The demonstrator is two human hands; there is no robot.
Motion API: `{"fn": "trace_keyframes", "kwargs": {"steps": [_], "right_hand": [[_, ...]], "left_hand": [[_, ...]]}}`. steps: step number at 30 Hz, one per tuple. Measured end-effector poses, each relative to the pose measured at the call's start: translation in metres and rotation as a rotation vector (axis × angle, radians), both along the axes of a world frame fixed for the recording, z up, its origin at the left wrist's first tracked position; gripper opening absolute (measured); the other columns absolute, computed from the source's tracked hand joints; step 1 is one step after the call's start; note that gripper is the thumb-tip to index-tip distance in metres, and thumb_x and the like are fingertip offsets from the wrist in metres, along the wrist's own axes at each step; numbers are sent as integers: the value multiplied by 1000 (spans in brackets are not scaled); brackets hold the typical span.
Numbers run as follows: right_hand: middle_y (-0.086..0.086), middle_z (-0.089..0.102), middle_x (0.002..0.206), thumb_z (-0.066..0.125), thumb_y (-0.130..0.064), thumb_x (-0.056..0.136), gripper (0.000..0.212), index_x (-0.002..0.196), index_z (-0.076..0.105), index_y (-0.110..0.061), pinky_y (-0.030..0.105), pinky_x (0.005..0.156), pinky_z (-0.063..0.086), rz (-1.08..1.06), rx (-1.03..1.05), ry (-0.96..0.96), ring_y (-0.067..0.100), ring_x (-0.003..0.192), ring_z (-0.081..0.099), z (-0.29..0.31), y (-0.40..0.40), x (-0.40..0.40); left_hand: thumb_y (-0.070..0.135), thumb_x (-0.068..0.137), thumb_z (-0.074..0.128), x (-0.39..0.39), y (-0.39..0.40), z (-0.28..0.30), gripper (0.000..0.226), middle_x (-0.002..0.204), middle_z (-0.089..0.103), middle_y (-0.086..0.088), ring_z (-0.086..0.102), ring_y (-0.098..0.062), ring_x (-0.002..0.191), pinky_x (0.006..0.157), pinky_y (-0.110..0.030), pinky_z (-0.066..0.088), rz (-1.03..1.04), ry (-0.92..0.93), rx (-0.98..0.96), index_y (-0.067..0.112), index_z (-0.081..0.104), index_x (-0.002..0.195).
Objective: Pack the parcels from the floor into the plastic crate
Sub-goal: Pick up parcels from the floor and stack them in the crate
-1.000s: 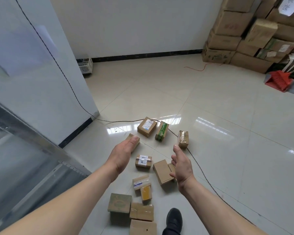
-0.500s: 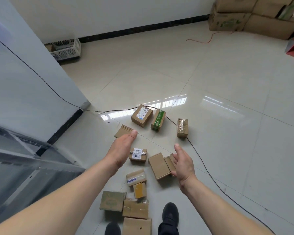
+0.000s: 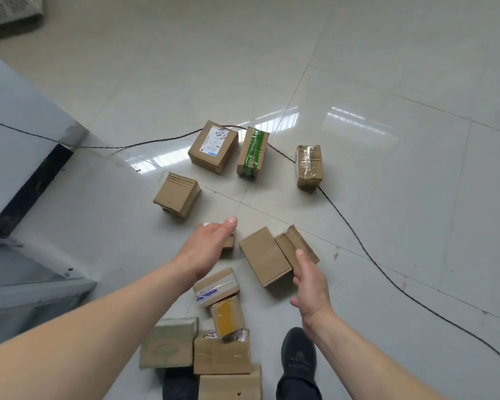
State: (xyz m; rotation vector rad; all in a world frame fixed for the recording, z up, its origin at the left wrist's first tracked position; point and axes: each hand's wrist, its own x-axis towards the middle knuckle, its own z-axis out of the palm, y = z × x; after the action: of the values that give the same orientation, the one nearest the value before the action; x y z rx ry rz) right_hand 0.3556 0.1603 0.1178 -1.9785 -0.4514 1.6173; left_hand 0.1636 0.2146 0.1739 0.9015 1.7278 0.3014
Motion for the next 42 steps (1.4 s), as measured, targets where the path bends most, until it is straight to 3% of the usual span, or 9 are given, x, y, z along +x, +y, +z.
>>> {"fn": "trace_keyframes", "kwargs": {"steps": [6, 12, 15, 20, 25, 32, 37, 39, 42], "right_hand": [[-17, 52, 129, 53, -54, 99, 50, 144, 54, -31, 52, 118, 35, -26, -83, 34, 16, 135, 48, -118, -10, -8], [-20, 55, 115, 53, -61, 96, 21, 110, 56, -46, 51, 114, 39, -27, -98, 4, 14, 120, 51, -206, -11, -5], [-21, 58, 106, 52, -57, 98, 21, 96, 60, -38, 37, 102, 40, -18, -97, -79, 16, 114, 52, -236, -18, -2], [-4, 54, 147, 51, -65, 93, 69, 147, 51, -23, 46, 117, 35, -28, -172, -177, 22, 136, 47, -275, -29, 5], [-10, 48, 152, 51, -86, 58, 106, 149, 46, -32, 53, 115, 38, -101, -183, -67, 22, 139, 46, -295, -19, 4], [-8, 62, 123, 54, -77, 62, 75, 122, 59, -31, 54, 106, 47, -229, -141, -137, 21, 117, 57, -288, -16, 10], [-5, 55, 69, 51, -59, 74, 40, 63, 52, -21, 59, 90, 54, -337, -96, -260, 24, 78, 54, -282, -19, 15], [-2, 55, 68, 55, -54, 83, 41, 62, 52, -19, 51, 84, 53, -337, -91, -271, 28, 80, 55, -282, -22, 16], [-3, 61, 84, 54, -47, 96, 31, 88, 56, -17, 36, 77, 39, -280, -126, -317, 23, 88, 56, -287, -29, 20]], "left_hand": [[62, 97, 35, 5, 11, -124, 61, 142, 48, 3, 41, -14, 118, 102, -32, 31, -68, 34, -47, 21, 52, 139], [63, 96, 38, 23, 35, -215, 41, 112, 49, 5, 42, -17, 102, 82, -31, 33, -130, 40, -69, 27, 54, 109], [66, 95, 38, 27, 42, -253, 61, 123, 50, 4, 46, -21, 119, 93, -30, 30, -146, 48, -65, 20, 58, 130], [70, 92, 37, 40, 48, -301, 67, 140, 51, 0, 48, -23, 122, 95, -33, 34, -188, 51, -102, 19, 58, 132], [70, 93, 35, 51, 53, -328, 72, 153, 40, 1, 37, -21, 139, 100, -30, 28, -247, 9, -144, 21, 46, 145], [82, 81, 37, 41, 46, -333, 88, 154, 38, 0, 38, -27, 140, 113, -50, 34, -206, 34, -198, 22, 45, 146], [80, 71, 42, 35, 43, -334, 72, 100, 65, -7, 58, -28, 93, 88, -40, 45, 11, 2, -165, 15, 66, 88], [74, 79, 43, 34, 43, -337, 63, 85, 60, -5, 54, -27, 81, 79, -38, 44, 57, 29, -145, 14, 62, 78], [74, 88, 32, 34, 41, -342, 70, 107, 59, -8, 54, -26, 93, 78, -38, 43, -40, 102, -214, 14, 59, 112]]}}
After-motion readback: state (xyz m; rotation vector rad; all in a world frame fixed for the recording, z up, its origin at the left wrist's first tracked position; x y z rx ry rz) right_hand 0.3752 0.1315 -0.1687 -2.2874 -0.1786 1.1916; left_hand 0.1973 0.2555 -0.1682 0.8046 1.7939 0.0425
